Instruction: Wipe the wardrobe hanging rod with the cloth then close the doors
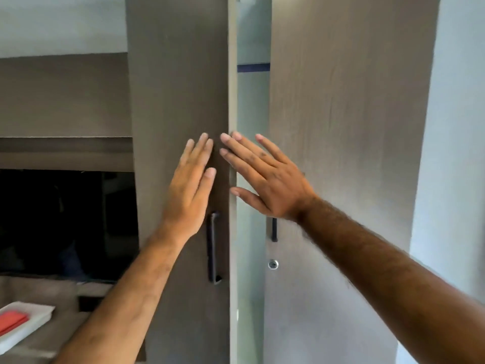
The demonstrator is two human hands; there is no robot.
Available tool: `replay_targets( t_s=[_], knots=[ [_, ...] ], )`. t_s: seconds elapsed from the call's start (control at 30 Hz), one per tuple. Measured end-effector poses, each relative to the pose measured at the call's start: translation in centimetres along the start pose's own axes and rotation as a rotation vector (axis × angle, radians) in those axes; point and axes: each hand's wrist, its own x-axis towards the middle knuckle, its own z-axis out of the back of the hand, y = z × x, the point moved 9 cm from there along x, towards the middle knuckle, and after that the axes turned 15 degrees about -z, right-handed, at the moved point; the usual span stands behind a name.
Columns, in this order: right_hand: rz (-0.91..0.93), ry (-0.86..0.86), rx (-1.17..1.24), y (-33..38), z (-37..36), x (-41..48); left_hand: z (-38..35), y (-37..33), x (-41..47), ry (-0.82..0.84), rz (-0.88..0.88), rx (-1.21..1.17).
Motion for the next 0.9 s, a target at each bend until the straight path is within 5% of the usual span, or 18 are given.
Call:
replay_targets(
  t_s=[0.1, 0.2, 0.4, 0.73, 0.9],
  knots=[
    [-0.083, 0.044, -0.132, -4.2, -2.8, -2.1, -5.2, 2.4, 2.3, 0.167, -0.156, 0.398],
    [-0.167, 0.100, -0.195, -7.4, -6.8, -3.6, -9.5, 4.7, 2.7, 0.203, -0.173, 0.518],
    [-0.665, 0.147, -0.280, -16.5, -12.9, -10.1, -13.5, 7.7, 2.9, 0.213, -0.217, 0.650],
    [-0.613, 0.115, -0.297, -17.3, -14.0, -10.9, -16.3, 10.4, 3.2, 0.257, -0.200, 0.729],
    [-0.610, 0.128, 0.218, -18.0, -7.2, -9.5, -16.0, 9.8, 3.3, 0.242, -0.197, 0.747]
  ],
)
